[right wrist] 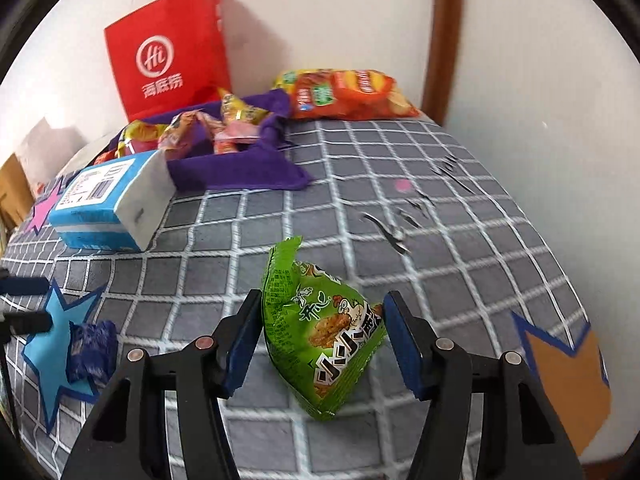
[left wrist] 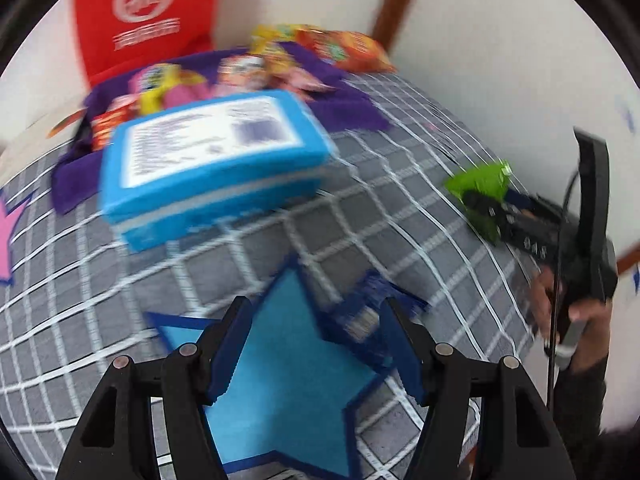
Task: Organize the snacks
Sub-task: 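Grasp the green snack bag with the right tool while the left tool grasps the blue packet, then carry the green bag and blue packet up over the purple towel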
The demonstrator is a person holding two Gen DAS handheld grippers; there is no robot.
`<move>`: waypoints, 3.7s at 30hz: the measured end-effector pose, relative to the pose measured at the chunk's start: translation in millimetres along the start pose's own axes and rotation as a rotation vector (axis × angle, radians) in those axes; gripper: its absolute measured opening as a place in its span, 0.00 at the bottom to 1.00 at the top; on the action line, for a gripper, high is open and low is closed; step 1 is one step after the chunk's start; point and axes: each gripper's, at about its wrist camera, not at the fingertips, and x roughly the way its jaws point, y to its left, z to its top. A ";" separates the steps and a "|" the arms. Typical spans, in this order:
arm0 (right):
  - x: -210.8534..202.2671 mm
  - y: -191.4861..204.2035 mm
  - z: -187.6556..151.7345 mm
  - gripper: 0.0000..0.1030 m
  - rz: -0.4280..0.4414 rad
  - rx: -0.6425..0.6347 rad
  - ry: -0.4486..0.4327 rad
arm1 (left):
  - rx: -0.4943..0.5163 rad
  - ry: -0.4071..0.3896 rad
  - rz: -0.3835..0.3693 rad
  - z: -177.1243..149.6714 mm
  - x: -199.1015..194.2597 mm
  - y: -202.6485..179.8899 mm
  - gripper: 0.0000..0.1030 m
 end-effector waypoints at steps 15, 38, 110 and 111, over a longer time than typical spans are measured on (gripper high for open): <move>-2.1 -11.2 -13.7 0.58 0.062 0.060 0.016 | 0.286 0.029 0.047 -7.5 39.1 -42.7 0.60; 40.7 70.2 26.8 0.58 0.203 -0.070 0.078 | -0.162 -0.046 0.341 -18.2 -2.3 81.7 0.42; 98.3 125.0 253.8 0.57 0.308 -0.121 0.098 | -0.228 -0.220 0.190 199.1 -23.3 177.8 0.41; 98.9 125.2 253.4 0.57 0.317 -0.128 0.102 | -0.227 -0.218 0.192 199.1 -22.0 177.2 0.41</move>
